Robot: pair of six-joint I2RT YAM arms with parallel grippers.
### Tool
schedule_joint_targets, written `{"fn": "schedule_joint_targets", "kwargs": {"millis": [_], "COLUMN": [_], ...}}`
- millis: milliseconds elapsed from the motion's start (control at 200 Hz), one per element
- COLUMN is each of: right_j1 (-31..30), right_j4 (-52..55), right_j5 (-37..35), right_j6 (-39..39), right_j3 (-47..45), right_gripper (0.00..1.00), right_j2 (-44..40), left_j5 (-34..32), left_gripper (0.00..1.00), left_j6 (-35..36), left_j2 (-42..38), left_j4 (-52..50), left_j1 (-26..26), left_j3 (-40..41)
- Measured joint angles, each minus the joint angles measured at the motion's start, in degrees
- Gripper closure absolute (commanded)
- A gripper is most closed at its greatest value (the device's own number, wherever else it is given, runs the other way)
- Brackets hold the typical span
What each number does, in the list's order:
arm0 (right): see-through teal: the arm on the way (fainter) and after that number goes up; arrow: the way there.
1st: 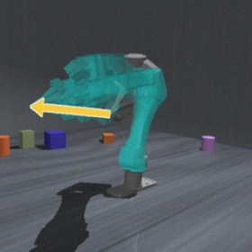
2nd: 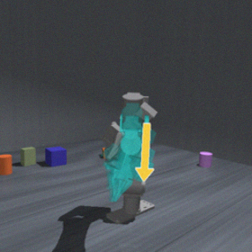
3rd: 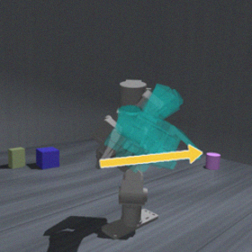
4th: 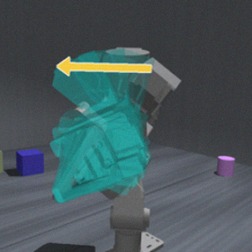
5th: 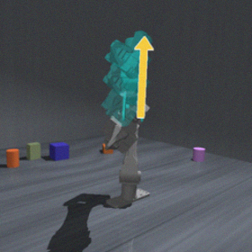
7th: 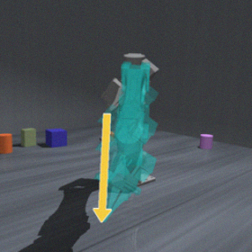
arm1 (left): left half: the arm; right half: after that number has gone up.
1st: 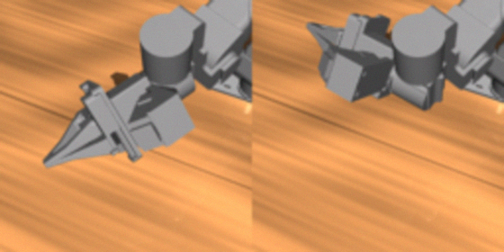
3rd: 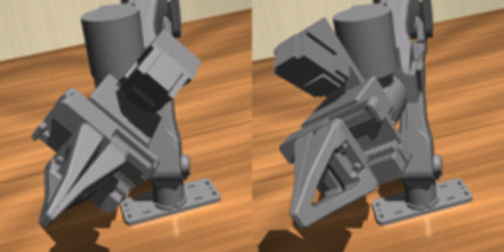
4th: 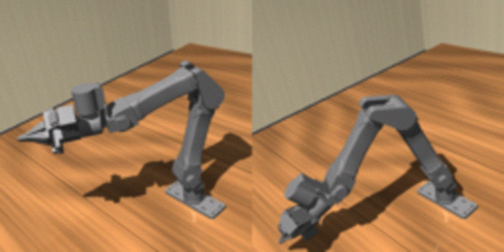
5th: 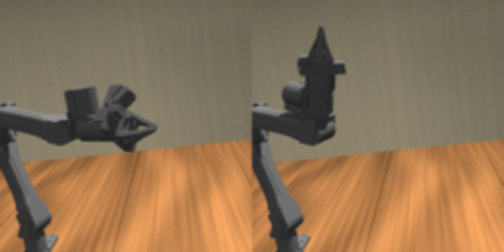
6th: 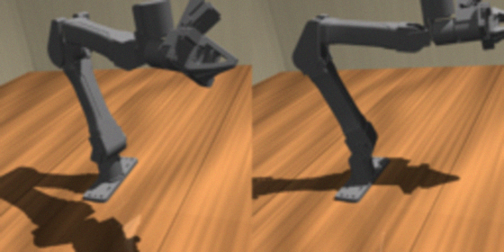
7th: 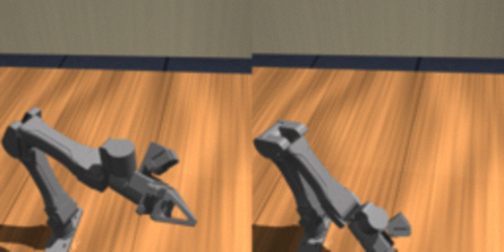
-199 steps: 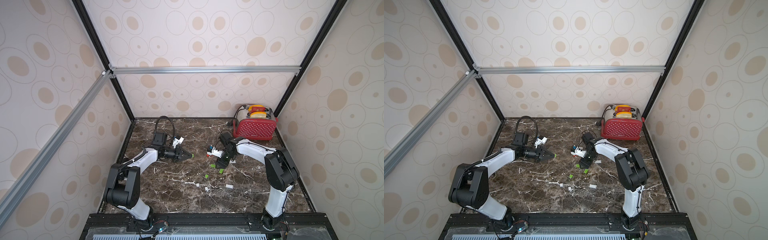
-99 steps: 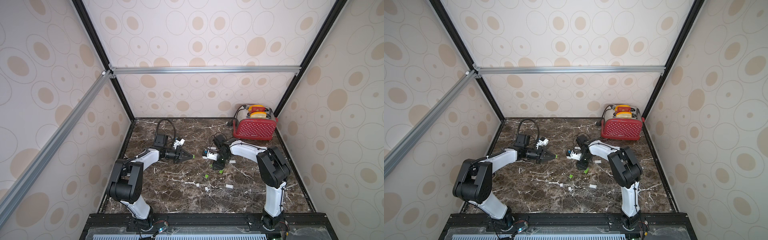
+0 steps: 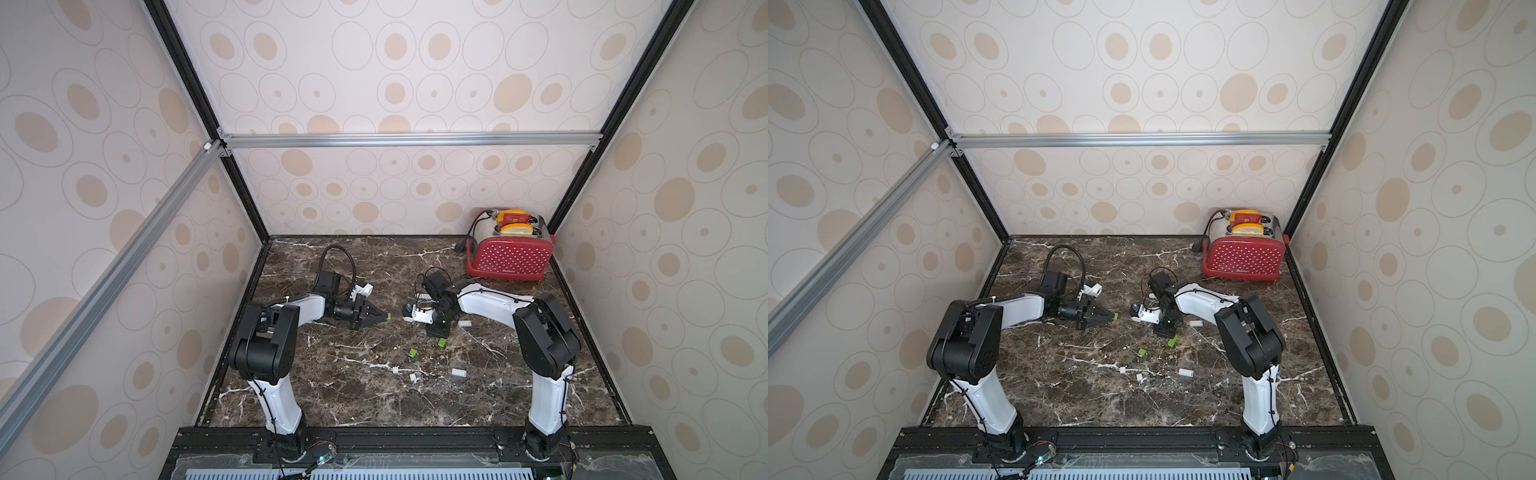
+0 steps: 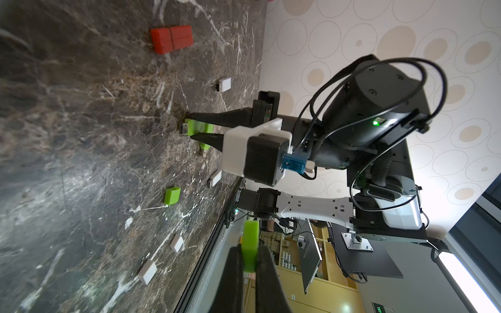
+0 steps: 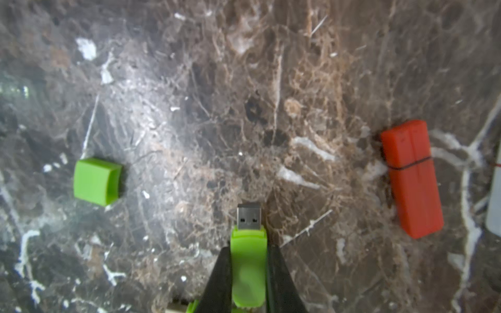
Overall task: Close the usb drive cover
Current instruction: Pick up the USB drive from the center of the board, then close the cover of the USB drive.
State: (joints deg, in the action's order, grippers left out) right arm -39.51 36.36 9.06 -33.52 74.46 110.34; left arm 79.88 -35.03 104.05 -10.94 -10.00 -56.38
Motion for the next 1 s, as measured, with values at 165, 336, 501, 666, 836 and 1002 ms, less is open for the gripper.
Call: {"fn": "schedule_joint_targets", "kwargs": {"millis": [165,336,501,666,836,1002], "right_j1": [0.07,-0.26,-1.9,-3.41,-5.01,-5.84], "right_j4": [-0.04,-2.14,-3.41,-4.0,-4.31,-4.33], "right_j5": [3.21,8.09,10.86,12.22,13.0,13.14], "right_j6": [-1.53,-2.14,-2.54,-2.54,-2.34,-1.44], "right_j3": [-1.01,-0.74,1.27,3.72,4.04,5.09], "right_gripper": [0.96,0.97,0.97,0.97,0.97,0.97], "right_j2": [-6.91,-13.05,-12.83,-10.56,-8.96,-7.72], "left_j5": [-0.09,-1.25,-1.66,-1.57,-1.55,-1.57], "left_gripper": [1.0,1.0,1.0,1.0,1.0,1.0], "left_j6": [1.79,2.14,1.05,0.35,0.33,1.49], "left_j2": [-0.02,-0.72,-2.27,-2.62,-3.5,-3.52], "left_j4": [-0.57,0.24,2.71,3.52,3.82,2.95], "left_j1": [0.0,0.0,0.0,-0.09,-0.46,-1.33], "left_j3": [-0.04,0.26,1.81,1.84,1.95,1.97]}}
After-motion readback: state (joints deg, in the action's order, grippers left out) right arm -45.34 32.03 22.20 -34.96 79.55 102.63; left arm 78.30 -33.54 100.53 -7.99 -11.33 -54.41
